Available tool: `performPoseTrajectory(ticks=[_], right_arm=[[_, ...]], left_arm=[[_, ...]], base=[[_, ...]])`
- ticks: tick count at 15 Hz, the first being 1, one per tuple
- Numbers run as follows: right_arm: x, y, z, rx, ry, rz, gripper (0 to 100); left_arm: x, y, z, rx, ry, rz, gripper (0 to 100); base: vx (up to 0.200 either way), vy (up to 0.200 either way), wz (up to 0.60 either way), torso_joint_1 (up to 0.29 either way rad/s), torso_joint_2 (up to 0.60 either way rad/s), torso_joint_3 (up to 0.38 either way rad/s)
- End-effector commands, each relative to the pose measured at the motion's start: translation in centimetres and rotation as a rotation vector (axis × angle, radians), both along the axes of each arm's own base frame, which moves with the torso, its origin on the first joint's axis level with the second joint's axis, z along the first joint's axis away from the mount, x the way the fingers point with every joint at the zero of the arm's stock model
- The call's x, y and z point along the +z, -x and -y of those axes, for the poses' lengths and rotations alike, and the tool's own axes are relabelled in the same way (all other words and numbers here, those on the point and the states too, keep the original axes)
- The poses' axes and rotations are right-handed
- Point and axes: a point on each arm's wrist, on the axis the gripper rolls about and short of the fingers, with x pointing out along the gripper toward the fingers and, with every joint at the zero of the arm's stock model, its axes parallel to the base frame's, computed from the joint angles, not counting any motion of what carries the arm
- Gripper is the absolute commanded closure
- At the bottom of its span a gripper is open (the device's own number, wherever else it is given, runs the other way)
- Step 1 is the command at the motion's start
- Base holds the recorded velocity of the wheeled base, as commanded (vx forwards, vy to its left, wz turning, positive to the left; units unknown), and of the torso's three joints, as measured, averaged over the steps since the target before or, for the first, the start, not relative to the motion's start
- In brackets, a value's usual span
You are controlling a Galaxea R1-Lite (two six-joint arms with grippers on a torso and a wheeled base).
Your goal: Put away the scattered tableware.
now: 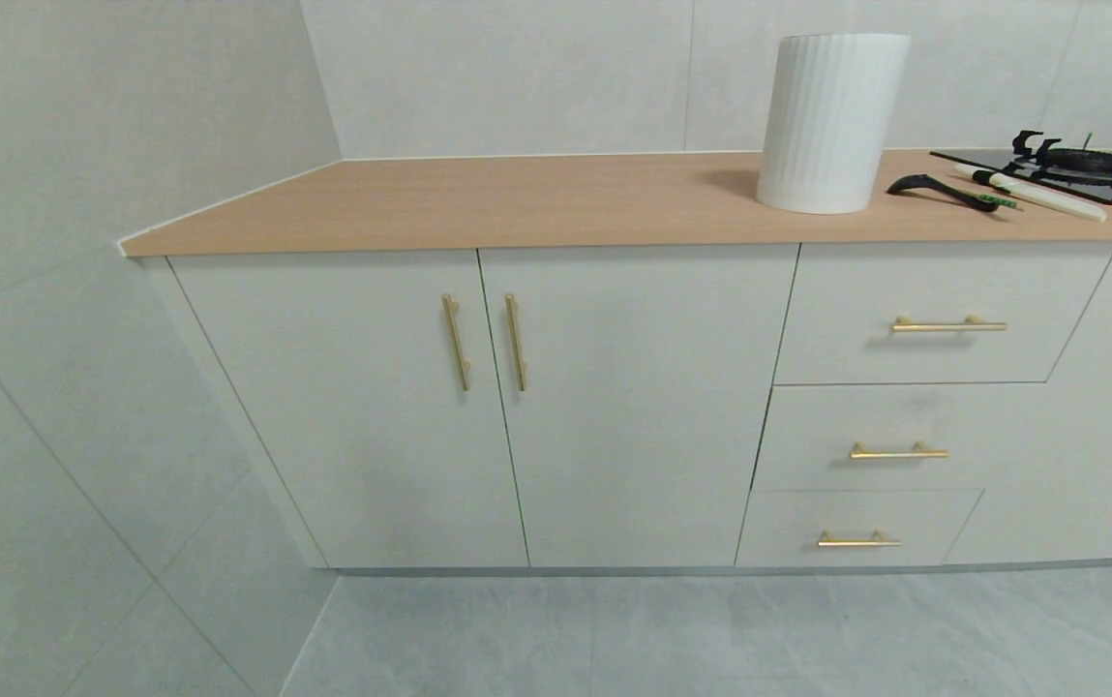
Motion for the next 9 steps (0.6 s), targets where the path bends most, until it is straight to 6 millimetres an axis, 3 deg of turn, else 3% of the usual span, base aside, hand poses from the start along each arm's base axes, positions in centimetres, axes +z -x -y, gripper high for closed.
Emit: performPoseTrajectory(ticks=[1,8,9], right_arm=[[0.01,-0.02,0.0,0.0,0.0,-0.002,0],[0.01,-0.03,0.0,0.002,0.0,-0.004,0],[0.01,-0.02,0.0,0.0,0.0,-0.002,0]], left_arm=[[0.0,0.0,0.0,0.0,0.006,0.0,0],[0.02,0.0,-0.01,0.002,0.008,0.001,0],[0.02,0.0,0.0,0.003,0.008,0.001,0]], base=[[0.0,0.0,0.0,0.0,0.0,0.0],[0.0,0.0,0.0,0.0,0.0,0.0],[0.0,-0.2,0.0,0.002,0.0,-0.002]])
